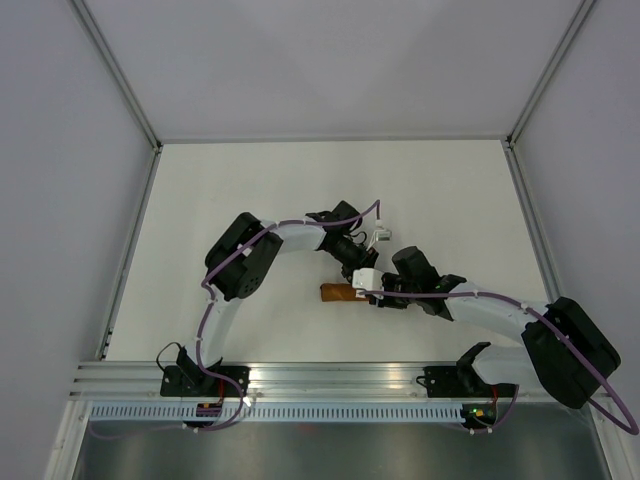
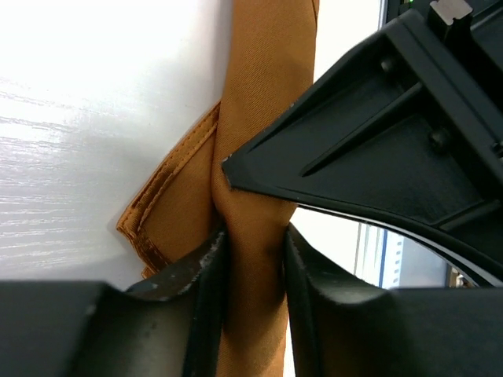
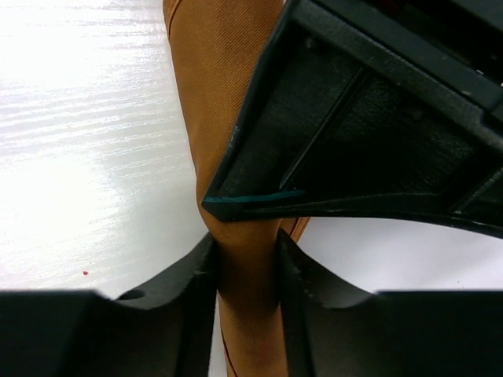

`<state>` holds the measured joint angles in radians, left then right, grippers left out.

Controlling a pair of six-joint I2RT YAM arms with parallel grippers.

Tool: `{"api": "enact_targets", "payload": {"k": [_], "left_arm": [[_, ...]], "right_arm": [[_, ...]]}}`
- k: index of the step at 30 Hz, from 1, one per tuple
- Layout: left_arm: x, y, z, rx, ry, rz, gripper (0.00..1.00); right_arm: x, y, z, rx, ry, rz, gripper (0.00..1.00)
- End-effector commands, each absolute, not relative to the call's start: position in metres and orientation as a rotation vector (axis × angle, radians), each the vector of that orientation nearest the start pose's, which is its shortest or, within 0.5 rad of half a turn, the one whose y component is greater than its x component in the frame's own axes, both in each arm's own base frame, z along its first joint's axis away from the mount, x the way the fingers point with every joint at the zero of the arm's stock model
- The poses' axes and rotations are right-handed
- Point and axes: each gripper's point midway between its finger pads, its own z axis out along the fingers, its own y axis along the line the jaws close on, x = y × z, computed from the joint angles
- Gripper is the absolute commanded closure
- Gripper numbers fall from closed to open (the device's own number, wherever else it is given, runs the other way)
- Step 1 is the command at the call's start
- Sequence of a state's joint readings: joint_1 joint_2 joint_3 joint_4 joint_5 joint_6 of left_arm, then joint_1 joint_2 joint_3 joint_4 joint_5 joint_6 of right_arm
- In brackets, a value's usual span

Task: Fold the napkin, place the utensils inside, and roll it up
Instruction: Roll the napkin with the utensil

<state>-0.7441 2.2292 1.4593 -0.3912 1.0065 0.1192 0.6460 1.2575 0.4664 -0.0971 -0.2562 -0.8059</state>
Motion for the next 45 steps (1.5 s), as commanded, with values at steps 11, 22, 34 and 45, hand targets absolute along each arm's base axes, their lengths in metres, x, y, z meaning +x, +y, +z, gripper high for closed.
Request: {"api": "enact_targets", "payload": {"k": [11, 22, 34, 45], "left_arm": [[0.266, -0.387, 0.054, 1.204, 2.252, -1.403, 0.57], [0.317, -0.353, 0.104, 0.923, 2.083, -1.188, 0.58], [0.347, -0.279, 0.143, 0.402, 1.873, -0.777, 0.58], [0.301, -0.284, 0.174, 0.610, 1.621, -0.524, 0.51]], "right_arm": [[0.212, 0.179, 0.011, -1.730, 1.823, 0.262, 0.82], [0.204, 0.183, 0.011, -1.791, 1.878, 0.368, 0.82], [0.216, 0.179, 0.005, -1.870, 2.047, 0.589, 0.83], [0.237, 0.175, -0.008, -1.851, 2.216, 0.841, 0.82]]}}
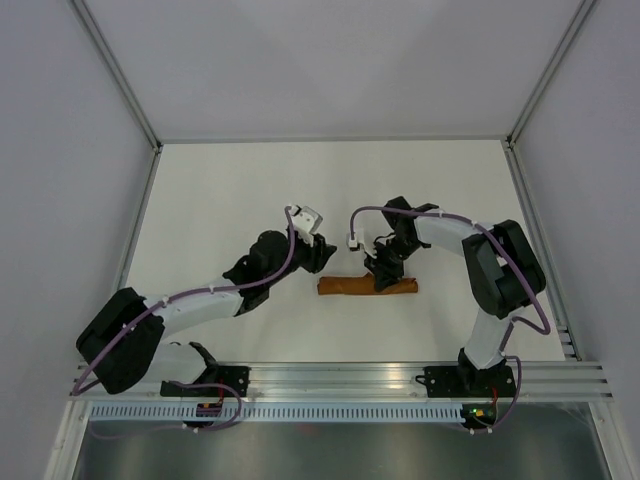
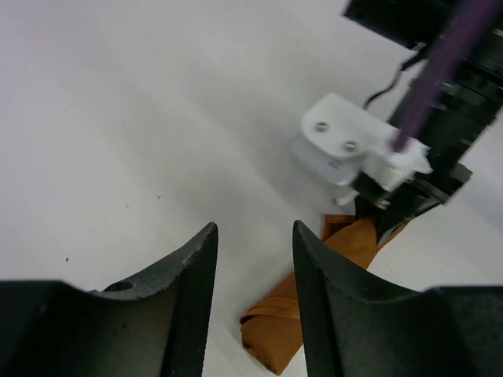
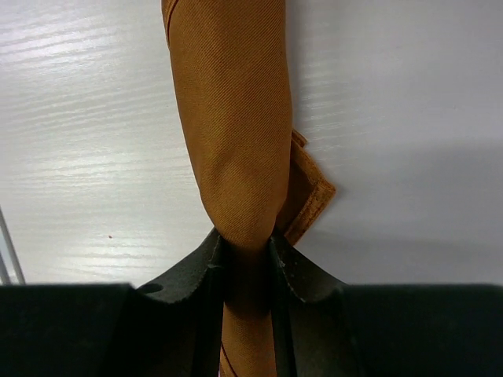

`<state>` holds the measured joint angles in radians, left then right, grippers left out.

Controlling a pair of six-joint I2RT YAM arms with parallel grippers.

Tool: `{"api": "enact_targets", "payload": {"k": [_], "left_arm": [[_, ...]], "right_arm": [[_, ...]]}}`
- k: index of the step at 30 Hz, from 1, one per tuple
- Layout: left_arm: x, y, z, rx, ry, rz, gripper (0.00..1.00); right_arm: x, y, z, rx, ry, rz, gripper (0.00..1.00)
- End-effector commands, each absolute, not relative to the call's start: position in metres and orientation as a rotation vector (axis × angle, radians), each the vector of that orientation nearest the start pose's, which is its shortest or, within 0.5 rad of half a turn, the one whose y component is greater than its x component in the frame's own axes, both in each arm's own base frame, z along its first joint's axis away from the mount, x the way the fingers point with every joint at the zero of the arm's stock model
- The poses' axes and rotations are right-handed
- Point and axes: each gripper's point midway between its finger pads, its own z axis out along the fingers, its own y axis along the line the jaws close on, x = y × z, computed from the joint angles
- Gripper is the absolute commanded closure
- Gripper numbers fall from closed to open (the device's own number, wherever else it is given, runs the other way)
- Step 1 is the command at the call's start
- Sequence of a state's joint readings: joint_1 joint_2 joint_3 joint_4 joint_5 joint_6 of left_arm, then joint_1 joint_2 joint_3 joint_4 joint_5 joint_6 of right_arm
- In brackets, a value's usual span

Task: Fold the napkin, place the utensils inside, and roll it up
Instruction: Roll the napkin with the utensil

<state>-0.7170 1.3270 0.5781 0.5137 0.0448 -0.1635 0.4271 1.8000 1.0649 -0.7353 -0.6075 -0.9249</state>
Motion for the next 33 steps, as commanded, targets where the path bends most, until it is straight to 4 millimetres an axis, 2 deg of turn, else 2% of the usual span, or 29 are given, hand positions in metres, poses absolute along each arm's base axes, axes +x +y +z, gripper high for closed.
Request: {"api": "enact_targets", "payload": {"k": [1, 6, 10, 11, 13, 14, 16, 21, 24, 28, 33], "left_arm": [[0.290, -0.295, 0.171, 0.682, 1.598, -0.509, 0.50], [0.271, -0.320, 0.159, 0.907, 1.519, -0.403, 0.44], [0.250, -0.345, 0.135, 1.116, 1.479, -0.341, 0.39], [0.248, -0.349, 0.121, 1.183, 1.476, -0.304, 0.39], [0.238, -0.362, 0.113, 1.265, 1.458, -0.292, 0.37], [0.236, -0.365, 0.098, 1.332, 1.454, -0.260, 0.36], [0.229, -0.377, 0.091, 1.411, 1.423, -0.239, 0.34], [0.231, -0.385, 0.068, 1.493, 1.406, -0.186, 0.30], [0.237, -0.387, 0.061, 1.509, 1.395, -0.150, 0.27], [0.239, -0.388, 0.042, 1.558, 1.403, -0.123, 0.25], [0.247, -0.384, 0.032, 1.563, 1.445, -0.122, 0.27]], "right_arm": [[0.238, 0.176, -0.009, -1.847, 2.224, 0.858, 0.82], [0.241, 0.175, -0.015, -1.836, 2.276, 0.900, 0.80], [0.244, 0.176, -0.017, -1.828, 2.289, 0.905, 0.80], [0.245, 0.175, -0.018, -1.825, 2.294, 0.903, 0.80], [0.245, 0.175, -0.020, -1.824, 2.301, 0.911, 0.80], [0.246, 0.174, -0.020, -1.820, 2.305, 0.909, 0.80], [0.245, 0.173, -0.022, -1.821, 2.312, 0.908, 0.80], [0.244, 0.170, -0.025, -1.819, 2.328, 0.907, 0.80], [0.244, 0.168, -0.026, -1.815, 2.336, 0.908, 0.80], [0.244, 0.169, -0.027, -1.815, 2.339, 0.910, 0.80], [0.244, 0.168, -0.030, -1.812, 2.349, 0.916, 0.80]]}}
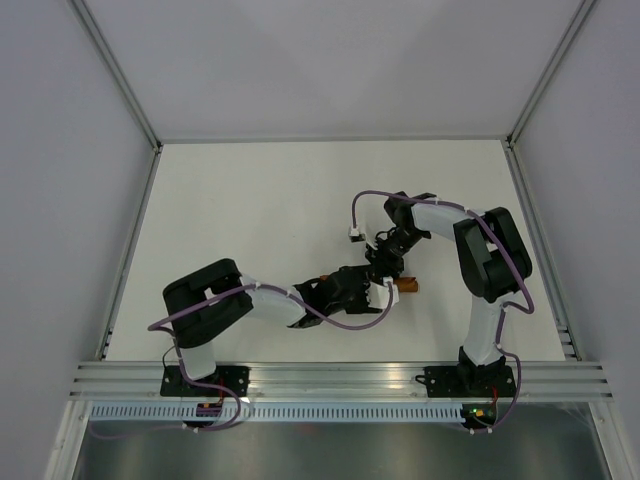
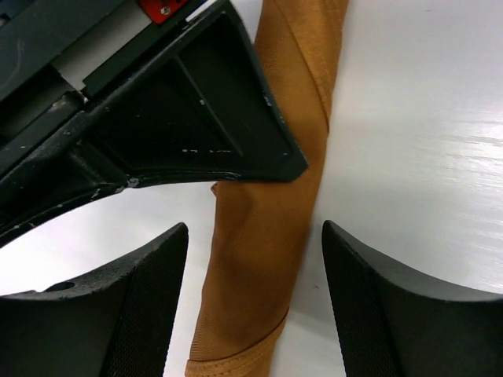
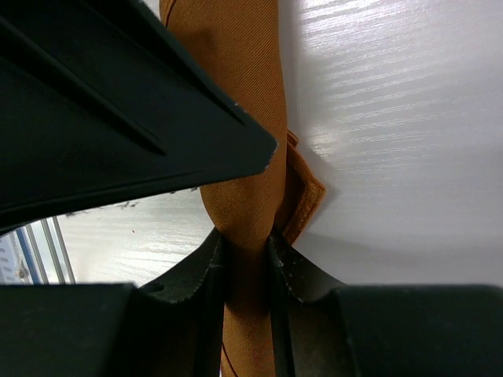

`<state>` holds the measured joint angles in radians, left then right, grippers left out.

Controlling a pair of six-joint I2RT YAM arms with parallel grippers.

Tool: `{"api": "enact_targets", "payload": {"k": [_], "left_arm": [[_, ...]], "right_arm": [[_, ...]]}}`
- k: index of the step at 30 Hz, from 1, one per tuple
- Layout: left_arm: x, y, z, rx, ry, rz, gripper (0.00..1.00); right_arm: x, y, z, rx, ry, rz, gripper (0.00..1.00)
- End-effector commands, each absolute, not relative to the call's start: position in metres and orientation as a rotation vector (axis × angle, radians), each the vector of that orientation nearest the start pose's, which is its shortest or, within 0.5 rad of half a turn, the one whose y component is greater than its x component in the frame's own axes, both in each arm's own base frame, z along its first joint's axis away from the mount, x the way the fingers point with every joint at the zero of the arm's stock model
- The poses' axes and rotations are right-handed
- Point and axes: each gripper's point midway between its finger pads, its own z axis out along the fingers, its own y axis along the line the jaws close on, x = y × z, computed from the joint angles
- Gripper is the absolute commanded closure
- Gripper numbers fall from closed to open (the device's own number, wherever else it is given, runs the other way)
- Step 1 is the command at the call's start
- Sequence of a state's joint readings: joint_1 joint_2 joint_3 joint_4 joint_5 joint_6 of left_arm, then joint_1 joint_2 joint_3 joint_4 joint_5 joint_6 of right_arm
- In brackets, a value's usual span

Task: Fold the napkin, place the utensils inside, and roll it up
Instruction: Roll the napkin with the utensil

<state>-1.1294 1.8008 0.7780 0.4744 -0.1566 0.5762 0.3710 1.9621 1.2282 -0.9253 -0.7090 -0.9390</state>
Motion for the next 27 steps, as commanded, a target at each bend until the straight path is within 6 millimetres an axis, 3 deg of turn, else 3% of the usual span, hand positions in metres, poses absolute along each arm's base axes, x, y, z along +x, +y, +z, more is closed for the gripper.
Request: {"api": "enact_targets", "payload": {"k": [1, 8, 12, 15, 19, 20, 23, 27], "left_arm": [[0.249, -0.382, 0.029, 1.568, 1.461, -0.124, 0.28], [0.240, -0.376, 0.003, 1.679, 1.565, -0.187, 0.48], [0.236, -0.375, -0.010, 1.727, 1.622, -0.216, 0.70], [0.231, -0.375, -0.017, 1.752, 1.669, -0.258, 0.81], [0.224, -0.376, -0.019, 1.766, 1.706, -0.327, 0.89], [0.223, -0.376, -0.018, 1.765, 1.719, -0.336, 0.90], [0.221, -0.374, -0.019, 1.764, 1.758, -0.376, 0.92], [0.219, -0.371, -0.019, 1.751, 1.804, -0.420, 0.92]], "right_arm": [[0.244, 0.167, -0.030, -1.812, 2.352, 0.918, 0.80], [0.245, 0.167, -0.031, -1.812, 2.353, 0.923, 0.80], [0.245, 0.168, -0.030, -1.808, 2.351, 0.928, 0.79], [0.247, 0.169, -0.027, -1.802, 2.343, 0.918, 0.74], [0.257, 0.171, -0.017, -1.757, 2.316, 0.892, 0.49], [0.261, 0.172, -0.011, -1.746, 2.299, 0.880, 0.39], [0.272, 0.172, 0.006, -1.698, 2.271, 0.852, 0.24], [0.291, 0.169, 0.029, -1.602, 2.251, 0.816, 0.17]]}}
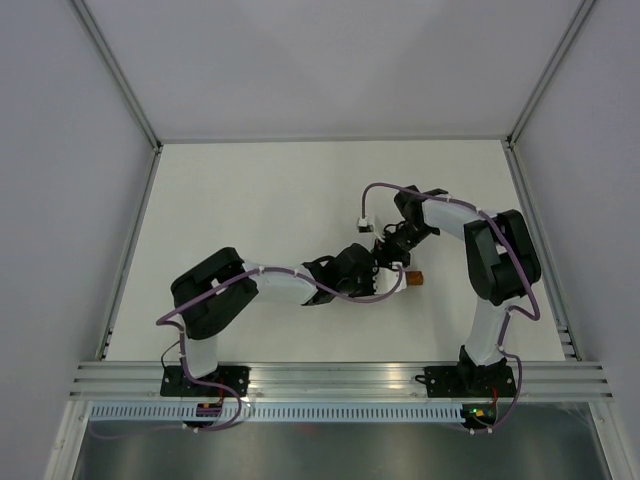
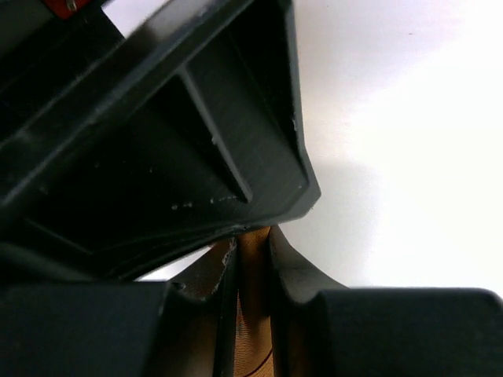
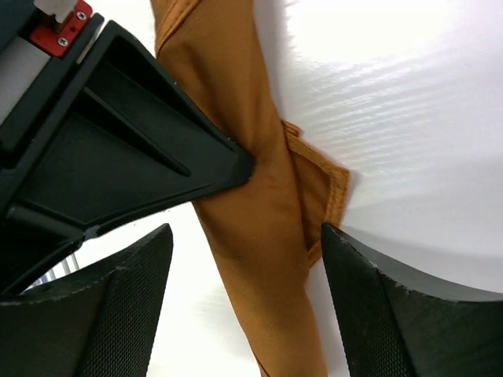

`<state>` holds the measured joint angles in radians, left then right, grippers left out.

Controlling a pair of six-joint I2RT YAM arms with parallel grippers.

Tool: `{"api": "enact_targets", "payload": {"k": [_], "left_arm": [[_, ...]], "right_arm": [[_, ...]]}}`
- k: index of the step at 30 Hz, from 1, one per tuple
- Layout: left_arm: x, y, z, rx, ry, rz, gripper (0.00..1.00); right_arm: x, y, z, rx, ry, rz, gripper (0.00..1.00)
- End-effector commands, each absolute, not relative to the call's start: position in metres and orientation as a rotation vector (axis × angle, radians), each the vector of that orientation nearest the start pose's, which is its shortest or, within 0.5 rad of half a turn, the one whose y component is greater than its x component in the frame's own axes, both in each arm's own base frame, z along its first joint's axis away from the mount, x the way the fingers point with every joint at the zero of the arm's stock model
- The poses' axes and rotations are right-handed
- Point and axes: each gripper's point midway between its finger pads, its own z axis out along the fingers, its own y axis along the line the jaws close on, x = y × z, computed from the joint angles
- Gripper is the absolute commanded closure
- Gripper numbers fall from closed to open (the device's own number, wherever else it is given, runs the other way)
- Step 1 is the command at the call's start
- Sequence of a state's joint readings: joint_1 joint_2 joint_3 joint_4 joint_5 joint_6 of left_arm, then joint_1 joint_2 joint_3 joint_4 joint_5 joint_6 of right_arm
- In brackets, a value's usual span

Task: Fold the napkin, place the utensils inside, and roll it up
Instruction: Roll the napkin with the utensil

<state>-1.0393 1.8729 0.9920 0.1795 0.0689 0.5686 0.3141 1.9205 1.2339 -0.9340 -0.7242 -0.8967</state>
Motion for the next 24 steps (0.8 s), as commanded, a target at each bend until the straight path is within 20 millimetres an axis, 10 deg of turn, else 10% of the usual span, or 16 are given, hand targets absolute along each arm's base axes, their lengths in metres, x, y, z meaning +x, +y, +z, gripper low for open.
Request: {"api": "enact_targets", "payload": {"k": [1, 16, 24], "left_arm": [[0.219, -0.371, -0.018, 1.751, 1.811, -0.439, 0.92], [0.214, -0.367, -0.017, 1.722, 2.012, -0.643, 0.92], [0.204, -0.364, -0.017, 1.686, 2.175, -0.885, 0.92]], "right_arm": [[0.298, 0.166, 0.038, -1.559, 2.247, 0.798, 0.16], [0.328, 0.121, 0.119, -1.195, 2.050, 0.696, 0.11], [0.290, 0.118, 0.144, -1.219, 1.856, 0.601, 0.15]]}}
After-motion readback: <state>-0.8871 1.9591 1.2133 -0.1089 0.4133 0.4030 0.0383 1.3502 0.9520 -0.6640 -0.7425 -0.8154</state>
